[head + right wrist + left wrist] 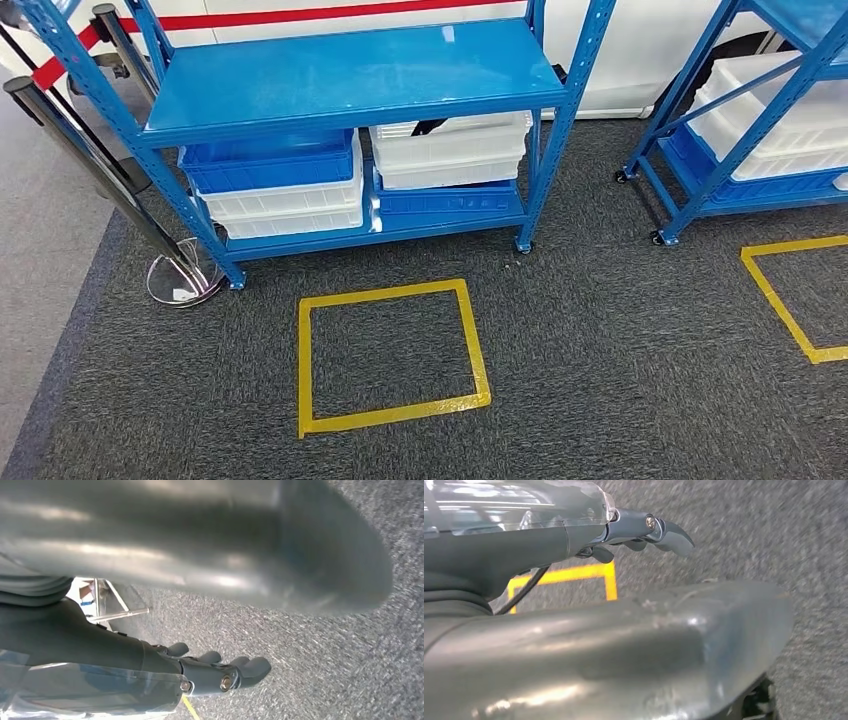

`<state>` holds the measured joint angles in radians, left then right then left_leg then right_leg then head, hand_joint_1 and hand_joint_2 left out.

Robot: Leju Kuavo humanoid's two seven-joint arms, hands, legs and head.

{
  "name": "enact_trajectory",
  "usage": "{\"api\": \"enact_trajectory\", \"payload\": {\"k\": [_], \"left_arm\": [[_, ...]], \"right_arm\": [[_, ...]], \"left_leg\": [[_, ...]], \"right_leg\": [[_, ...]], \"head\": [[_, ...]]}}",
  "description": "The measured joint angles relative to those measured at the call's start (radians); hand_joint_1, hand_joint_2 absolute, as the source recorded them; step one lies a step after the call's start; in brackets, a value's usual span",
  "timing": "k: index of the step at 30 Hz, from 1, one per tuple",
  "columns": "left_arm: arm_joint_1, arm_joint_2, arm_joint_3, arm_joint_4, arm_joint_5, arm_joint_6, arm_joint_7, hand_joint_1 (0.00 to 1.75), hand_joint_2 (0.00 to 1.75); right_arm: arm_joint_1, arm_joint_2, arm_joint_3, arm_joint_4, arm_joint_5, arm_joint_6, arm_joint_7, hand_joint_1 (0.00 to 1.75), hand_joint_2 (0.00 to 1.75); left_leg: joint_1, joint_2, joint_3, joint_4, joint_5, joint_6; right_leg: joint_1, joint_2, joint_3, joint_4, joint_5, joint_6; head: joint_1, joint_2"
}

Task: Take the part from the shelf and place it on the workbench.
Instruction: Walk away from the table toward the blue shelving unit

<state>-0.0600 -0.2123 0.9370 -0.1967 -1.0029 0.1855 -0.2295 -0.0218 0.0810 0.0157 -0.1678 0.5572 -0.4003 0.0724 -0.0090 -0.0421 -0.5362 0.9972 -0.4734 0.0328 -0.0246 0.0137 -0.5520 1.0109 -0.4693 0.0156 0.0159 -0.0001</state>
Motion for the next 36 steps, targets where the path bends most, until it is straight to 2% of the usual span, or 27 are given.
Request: {"api": "enact_trajectory", "payload": {"k": [3, 4, 6, 7, 8, 9, 12, 13, 14, 16, 18, 19, 20, 21, 23, 24, 25, 26, 27, 28, 29, 30, 31, 33, 34, 35, 36], "left_arm": [[0.002, 0.002, 0.007, 0.0, 0.001, -0.009, 0.008, 0.0, 0.0], [0.002, 0.001, 0.008, 0.0, -0.001, -0.009, 0.011, 0.0, 0.0], [0.002, 0.001, 0.009, 0.0, -0.004, -0.009, 0.016, 0.0, 0.0], [0.003, 0.001, 0.009, 0.0, -0.005, -0.008, 0.018, 0.0, 0.0], [0.004, 0.0, 0.01, 0.0, -0.007, -0.007, 0.019, 0.0, 0.0], [0.007, -0.001, 0.01, 0.0, -0.009, -0.007, 0.02, 0.0, 0.0], [0.014, -0.002, 0.01, 0.0, -0.014, -0.006, 0.021, 0.0, 0.0], [0.014, -0.001, 0.01, -0.001, -0.015, -0.005, 0.021, 0.0, 0.0], [0.014, 0.0, 0.01, -0.001, -0.016, -0.005, 0.021, 0.0, 0.0], [0.011, 0.001, 0.011, -0.001, -0.018, -0.004, 0.021, 0.0, 0.0], [0.006, 0.0, 0.011, -0.001, -0.019, -0.004, 0.022, 0.0, 0.0], [0.004, 0.0, 0.011, -0.001, -0.02, -0.004, 0.022, 0.0, 0.0], [0.002, -0.001, 0.011, -0.001, -0.021, -0.004, 0.022, 0.0, 0.0], [0.003, -0.001, 0.011, -0.001, -0.022, -0.003, 0.021, 0.0, 0.0], [0.007, -0.001, 0.011, -0.001, -0.023, -0.002, 0.021, 0.0, 0.0], [0.01, -0.001, 0.011, -0.001, -0.024, -0.002, 0.021, 0.0, 0.0], [0.014, -0.001, 0.011, -0.001, -0.024, -0.001, 0.021, 0.0, 0.0], [0.016, -0.001, 0.011, -0.001, -0.025, 0.0, 0.021, 0.0, 0.0], [0.018, 0.0, 0.011, -0.001, -0.025, 0.0, 0.021, 0.0, 0.0], [0.022, 0.003, 0.011, -0.002, -0.025, 0.001, 0.02, 0.0, 0.0], [0.025, 0.005, 0.011, -0.002, -0.025, 0.002, 0.02, 0.0, 0.0], [0.028, 0.005, 0.011, -0.002, -0.025, 0.002, 0.019, 0.0, 0.0], [0.027, 0.004, 0.011, -0.002, -0.026, 0.002, 0.019, 0.0, 0.0], [0.014, -0.004, 0.011, -0.001, -0.028, 0.002, 0.019, 0.0, 0.0], [0.006, -0.006, 0.01, -0.001, -0.029, 0.003, 0.018, 0.0, 0.0], [0.001, -0.007, 0.01, -0.001, -0.031, 0.003, 0.016, 0.0, 0.0], [-0.001, -0.008, 0.01, -0.001, -0.033, 0.004, 0.015, 0.0, 0.0]], "right_arm": [[-0.001, 0.004, 0.0, 0.0, 0.006, 0.003, -0.001, 0.0, 0.0], [-0.002, 0.005, 0.0, 0.0, 0.007, 0.004, -0.001, 0.0, 0.0], [-0.004, 0.005, 0.0, 0.0, 0.009, 0.004, -0.001, 0.0, 0.0], [-0.004, 0.005, 0.0, 0.0, 0.009, 0.004, -0.001, 0.0, 0.0], [-0.004, 0.005, 0.0, 0.0, 0.01, 0.004, -0.001, 0.0, 0.0], [-0.003, 0.004, 0.0, 0.0, 0.01, 0.004, -0.001, 0.0, 0.0], [0.006, 0.005, 0.0, 0.001, 0.01, 0.005, 0.0, 0.0, 0.0], [0.008, 0.006, 0.0, 0.002, 0.01, 0.006, 0.0, 0.0, 0.0], [0.009, 0.007, 0.0, 0.003, 0.011, 0.008, -0.001, 0.0, 0.0], [0.008, 0.007, 0.0, 0.003, 0.012, 0.009, -0.001, 0.0, 0.0], [0.01, 0.006, 0.0, 0.002, 0.013, 0.009, -0.002, 0.0, 0.0], [0.011, 0.006, 0.0, 0.002, 0.014, 0.01, -0.002, 0.0, 0.0], [0.012, 0.007, 0.0, 0.001, 0.014, 0.01, -0.002, 0.0, 0.0], [0.014, 0.007, 0.0, 0.002, 0.015, 0.01, -0.002, 0.0, 0.0], [0.015, 0.007, 0.0, 0.002, 0.015, 0.01, -0.004, 0.0, 0.0], [0.015, 0.007, 0.0, 0.002, 0.015, 0.01, -0.004, 0.0, 0.0], [0.015, 0.007, 0.0, 0.002, 0.015, 0.01, -0.005, 0.0, 0.0], [0.014, 0.007, 0.0, 0.001, 0.015, 0.01, -0.006, 0.0, 0.0], [0.017, 0.009, 0.0, 0.002, 0.015, 0.01, -0.007, 0.0, 0.0], [0.017, 0.011, 0.0, 0.002, 0.015, 0.01, -0.008, 0.0, 0.0], [0.015, 0.014, 0.001, 0.003, 0.015, 0.009, -0.01, 0.0, 0.0], [0.013, 0.016, 0.001, 0.004, 0.015, 0.009, -0.011, 0.0, 0.0], [0.007, 0.017, 0.001, 0.004, 0.015, 0.009, -0.012, 0.0, 0.0], [-0.003, 0.014, 0.001, 0.001, 0.016, 0.007, -0.014, 0.0, 0.0], [-0.005, 0.013, 0.001, -0.001, 0.016, 0.006, -0.014, 0.0, 0.0], [-0.007, 0.012, 0.0, -0.002, 0.017, 0.005, -0.014, 0.0, 0.0], [-0.008, 0.011, 0.0, -0.002, 0.017, 0.004, -0.014, 0.0, 0.0]], "left_leg": [[0.0, -0.002, 0.062, -0.087, 0.015, 0.026], [0.004, -0.003, 0.081, -0.109, 0.021, 0.034], [0.012, -0.001, 0.1, -0.125, 0.023, 0.034], [0.017, 0.001, 0.103, -0.125, 0.02, 0.028], [0.023, 0.001, 0.106, -0.123, 0.014, 0.019], [0.033, -0.001, 0.111, -0.118, 0.006, 0.007], [0.07, -0.011, 0.121, -0.075, -0.038, -0.049], [0.076, -0.013, 0.118, -0.05, -0.059, -0.068], [0.079, -0.013, 0.115, -0.029, -0.081, -0.082], [0.082, -0.012, 0.114, 0.002, -0.107, -0.099], [0.083, -0.002, 0.085, 0.07, -0.079, -0.107], [0.082, 0.009, 0.045, 0.133, -0.057, -0.106], [0.079, 0.023, -0.008, 0.207, -0.044, -0.102], [0.073, 0.035, -0.063, 0.274, -0.053, -0.094], [0.056, 0.044, -0.153, 0.344, -0.125, -0.073], [0.045, 0.044, -0.182, 0.343, -0.166, -0.059], [0.033, 0.043, -0.201, 0.317, -0.192, -0.04], [0.018, 0.041, -0.212, 0.273, -0.186, -0.016], [-0.001, 0.035, -0.217, 0.214, -0.125, 0.016], [-0.024, 0.026, -0.219, 0.147, -0.026, 0.046], [-0.045, 0.012, -0.217, 0.092, 0.075, 0.069], [-0.059, 0.002, -0.213, 0.06, 0.15, 0.078], [-0.067, -0.005, -0.21, 0.049, 0.179, 0.072], [-0.062, -0.006, -0.201, 0.06, 0.16, 0.057], [-0.06, -0.006, -0.195, 0.06, 0.149, 0.058], [-0.058, -0.006, -0.188, 0.057, 0.14, 0.063], [-0.056, -0.004, -0.181, 0.055, 0.13, 0.067]], "right_leg": [[-0.004, -0.01, 0.014, 0.015, 0.036, 0.012], [-0.004, -0.01, 0.009, 0.03, 0.023, 0.015], [-0.007, -0.008, -0.035, 0.104, -0.037, 0.017], [-0.011, -0.008, -0.066, 0.152, -0.066, 0.023], [-0.018, -0.008, -0.09, 0.186, -0.08, 0.032], [-0.026, -0.009, -0.1, 0.193, -0.075, 0.043], [-0.058, -0.005, -0.063, 0.082, 0.004, 0.094], [-0.061, -0.003, -0.057, 0.058, 0.004, 0.096], [-0.063, 0.0, -0.059, 0.057, -0.004, 0.085], [-0.06, -0.002, -0.068, 0.089, -0.043, 0.04], [-0.056, -0.007, -0.052, 0.101, -0.062, 0.019], [-0.052, -0.011, -0.037, 0.097, -0.071, 0.013], [-0.046, -0.015, -0.018, 0.087, -0.079, 0.009], [-0.041, -0.02, 0.005, 0.073, -0.087, 0.005], [-0.027, -0.021, 0.06, 0.038, -0.1, 0.0], [-0.019, -0.019, 0.092, 0.02, -0.108, -0.004], [-0.009, -0.018, 0.124, 0.002, -0.115, -0.008], [0.002, -0.016, 0.158, -0.016, -0.125, -0.01], [0.008, -0.016, 0.187, -0.031, -0.136, -0.015], [0.017, -0.012, 0.214, -0.042, -0.15, -0.016], [0.024, -0.007, 0.236, -0.048, -0.169, -0.017], [0.029, -0.001, 0.254, -0.053, -0.188, -0.02], [0.036, 0.007, 0.27, -0.057, -0.207, -0.022], [0.038, 0.01, 0.296, -0.065, -0.235, -0.025], [0.038, 0.007, 0.292, -0.048, -0.25, -0.023], [0.038, 0.003, 0.271, -0.005, -0.272, -0.017], [0.037, -0.002, 0.228, 0.064, -0.298, -0.013]], "head": [[0.001, 0.0], [0.002, 0.0], [0.003, 0.0], [0.004, 0.0], [0.004, 0.0], [0.003, 0.0], [0.007, 0.0], [0.013, 0.0], [0.016, 0.0], [0.02, 0.0], [0.015, 0.0], [0.013, 0.0], [0.012, 0.0], [0.011, 0.0], [0.011, 0.0], [0.011, 0.0], [0.011, 0.0], [0.011, 0.0], [0.011, 0.0], [0.015, 0.0], [0.017, 0.0], [0.019, 0.0], [0.021, 0.0], [0.02, 0.0], [0.021, 0.0], [0.022, 0.0], [0.023, 0.0]]}}
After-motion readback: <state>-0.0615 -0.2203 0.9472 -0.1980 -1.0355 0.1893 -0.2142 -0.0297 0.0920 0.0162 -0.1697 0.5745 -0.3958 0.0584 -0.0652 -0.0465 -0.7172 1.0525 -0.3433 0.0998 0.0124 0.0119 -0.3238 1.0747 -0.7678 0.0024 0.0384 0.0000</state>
